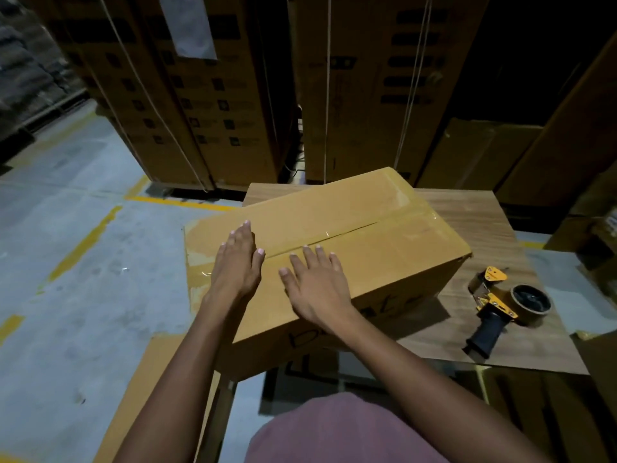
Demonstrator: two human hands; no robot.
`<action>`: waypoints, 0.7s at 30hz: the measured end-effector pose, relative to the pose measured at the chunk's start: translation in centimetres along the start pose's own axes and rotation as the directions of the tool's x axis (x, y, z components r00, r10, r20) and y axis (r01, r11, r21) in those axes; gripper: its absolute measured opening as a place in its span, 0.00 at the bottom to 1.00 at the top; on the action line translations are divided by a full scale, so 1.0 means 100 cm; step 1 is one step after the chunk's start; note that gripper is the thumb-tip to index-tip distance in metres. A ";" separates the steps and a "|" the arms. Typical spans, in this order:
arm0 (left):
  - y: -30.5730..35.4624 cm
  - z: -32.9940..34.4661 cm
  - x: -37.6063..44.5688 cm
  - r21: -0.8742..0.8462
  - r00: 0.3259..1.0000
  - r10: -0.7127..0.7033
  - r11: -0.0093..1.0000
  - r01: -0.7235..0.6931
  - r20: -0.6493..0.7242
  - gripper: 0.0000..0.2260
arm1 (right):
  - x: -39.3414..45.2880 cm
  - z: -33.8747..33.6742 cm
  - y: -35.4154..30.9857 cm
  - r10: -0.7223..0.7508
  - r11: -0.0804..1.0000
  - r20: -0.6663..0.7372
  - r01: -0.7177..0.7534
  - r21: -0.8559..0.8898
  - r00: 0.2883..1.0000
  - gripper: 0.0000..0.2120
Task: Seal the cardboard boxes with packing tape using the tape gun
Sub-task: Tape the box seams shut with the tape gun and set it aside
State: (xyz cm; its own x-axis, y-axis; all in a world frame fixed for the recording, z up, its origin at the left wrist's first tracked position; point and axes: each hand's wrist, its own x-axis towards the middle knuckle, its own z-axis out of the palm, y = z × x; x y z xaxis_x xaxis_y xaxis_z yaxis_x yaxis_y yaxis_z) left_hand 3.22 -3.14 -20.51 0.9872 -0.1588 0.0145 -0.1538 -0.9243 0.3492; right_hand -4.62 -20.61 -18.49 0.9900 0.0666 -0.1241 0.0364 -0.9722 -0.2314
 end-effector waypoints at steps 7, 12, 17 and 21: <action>-0.037 -0.017 0.038 0.126 0.999 -0.007 0.992 0.011 -0.036 0.35 | -0.005 0.018 0.016 -0.043 0.952 -0.539 0.198 0.233 0.841 0.40; -0.044 -0.023 0.052 0.104 0.999 0.003 0.995 0.002 -0.052 0.36 | 0.003 0.027 0.029 -0.106 0.932 -0.706 0.318 0.175 0.700 0.32; -0.035 -0.022 0.063 0.217 0.998 -0.053 0.974 0.058 -0.028 0.37 | 0.026 0.019 0.066 -0.142 0.908 -0.663 0.363 0.209 0.735 0.25; -0.013 -0.020 0.057 0.313 0.993 -0.085 0.948 0.055 0.081 0.42 | 0.048 -0.018 0.101 -0.065 0.898 -0.435 0.243 0.368 0.898 0.21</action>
State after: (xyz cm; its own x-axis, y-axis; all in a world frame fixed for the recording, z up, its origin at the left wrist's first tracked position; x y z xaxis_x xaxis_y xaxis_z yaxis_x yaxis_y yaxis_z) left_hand 9.10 -2.09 -18.99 0.9900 -0.1075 -0.0915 -0.1043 -0.9938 0.0390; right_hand 0.72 -30.51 -19.65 0.9461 0.0249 0.3230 0.2228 -0.7739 -0.5928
